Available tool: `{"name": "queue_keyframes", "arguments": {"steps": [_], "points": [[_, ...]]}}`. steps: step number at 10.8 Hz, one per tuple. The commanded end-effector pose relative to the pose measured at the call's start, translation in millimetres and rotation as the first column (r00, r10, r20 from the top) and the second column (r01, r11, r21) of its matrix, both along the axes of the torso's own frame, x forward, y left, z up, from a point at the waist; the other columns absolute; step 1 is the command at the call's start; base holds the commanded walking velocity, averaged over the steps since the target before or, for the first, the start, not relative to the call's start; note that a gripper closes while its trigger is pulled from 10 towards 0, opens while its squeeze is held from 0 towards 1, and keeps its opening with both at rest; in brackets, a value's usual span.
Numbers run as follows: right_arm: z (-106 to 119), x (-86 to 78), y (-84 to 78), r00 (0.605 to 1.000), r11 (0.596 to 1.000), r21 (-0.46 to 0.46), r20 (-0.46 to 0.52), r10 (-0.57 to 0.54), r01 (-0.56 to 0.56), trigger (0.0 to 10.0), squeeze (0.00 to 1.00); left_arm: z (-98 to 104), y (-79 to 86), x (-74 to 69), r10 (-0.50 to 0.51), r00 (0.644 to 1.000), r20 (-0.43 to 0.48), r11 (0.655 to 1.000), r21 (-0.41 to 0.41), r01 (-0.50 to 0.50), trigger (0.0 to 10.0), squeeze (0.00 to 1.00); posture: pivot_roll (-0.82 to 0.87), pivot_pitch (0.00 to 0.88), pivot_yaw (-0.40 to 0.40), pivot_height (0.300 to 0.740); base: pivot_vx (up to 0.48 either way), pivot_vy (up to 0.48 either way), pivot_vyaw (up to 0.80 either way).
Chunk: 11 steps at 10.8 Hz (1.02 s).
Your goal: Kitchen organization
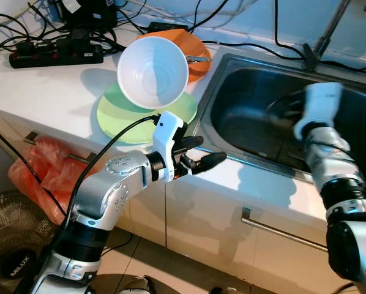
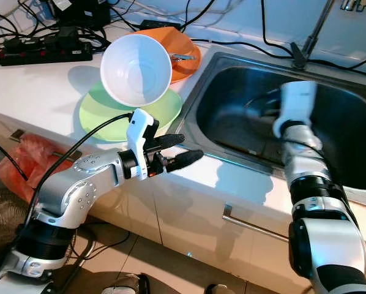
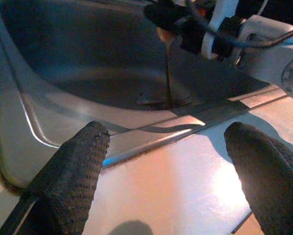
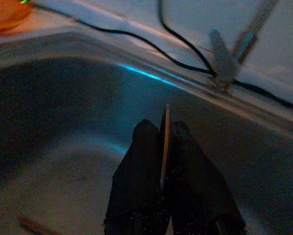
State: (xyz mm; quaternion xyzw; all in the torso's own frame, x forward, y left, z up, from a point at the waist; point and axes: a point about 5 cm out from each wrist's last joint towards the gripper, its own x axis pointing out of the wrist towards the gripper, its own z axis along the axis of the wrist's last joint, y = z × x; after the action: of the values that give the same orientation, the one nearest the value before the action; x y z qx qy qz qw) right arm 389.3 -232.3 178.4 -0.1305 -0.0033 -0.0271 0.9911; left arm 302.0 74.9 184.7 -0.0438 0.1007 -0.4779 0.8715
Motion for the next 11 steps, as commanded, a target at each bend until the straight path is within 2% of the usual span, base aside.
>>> {"name": "queue_keyframes", "arguments": {"steps": [1, 2, 3, 8, 10, 11], "points": [[0.7, 1.1, 0.3, 1.0, 0.997, -0.077, -0.014, 0.028, -0.029, 8.0, 0.08, -1.2, -0.4, -3.7, -0.021, 1.0, 0.01, 0.999, 0.033, 0.02, 10.0, 0.67, 0.12, 0.117, 0.0, 0.74, 0.0, 0.0, 0.0], [-0.2, 1.6, 3.0, 0.999, 0.994, -0.102, -0.022, 0.044, -0.046, 10.0, 1.0, -1.7, 0.9, -3.9, -0.022, 1.0, 0.011, 0.999, 0.041, 0.021, 10.0, 0.64, 0.12, 0.117, 0.0, 0.74, 0.0, 0.0, 0.0], [0.0, 2.3, 5.4, 0.998, 0.991, -0.123, -0.023, 0.057, -0.059, 10.0, 1.0, -2.1, 1.9, -4.1, -0.023, 1.0, 0.012, 0.999, 0.046, 0.023, 10.0, 0.64, 0.12, 0.117, 0.0, 0.74, 0.0, 0.0, 0.0], [1.1, 4.1, 9.0, 0.996, 0.99, -0.106, -0.022, 0.088, -0.09, 10.0, 1.0, -0.1, 1.8, -2.1, -0.017, 0.999, 0.03, 0.998, 0.053, 0.015, 10.0, 0.63, 0.12, 0.113, -0.007, 0.74, 0.0, 0.0, 0.0], [11.4, 4.9, 14.6, 0.991, 0.99, -0.071, 0.045, 0.125, -0.121, 10.0, 1.0, 4.3, 5.3, 1.0, 0.011, 0.997, 0.076, 0.997, 0.076, -0.017, 10.0, 0.63, 0.12, 0.108, -0.012, 0.74, 0.0, 0.0, 0.0], [22.1, 4.3, 21.7, 0.979, 0.986, -0.014, 0.121, 0.166, -0.165, 10.0, 1.0, 12.2, 9.4, 5.0, 0.048, 0.991, 0.128, 0.995, 0.078, -0.058, 10.0, 0.55, 0.12, 0.104, -0.013, 0.74, 0.0, 0.0, 0.0]]}}
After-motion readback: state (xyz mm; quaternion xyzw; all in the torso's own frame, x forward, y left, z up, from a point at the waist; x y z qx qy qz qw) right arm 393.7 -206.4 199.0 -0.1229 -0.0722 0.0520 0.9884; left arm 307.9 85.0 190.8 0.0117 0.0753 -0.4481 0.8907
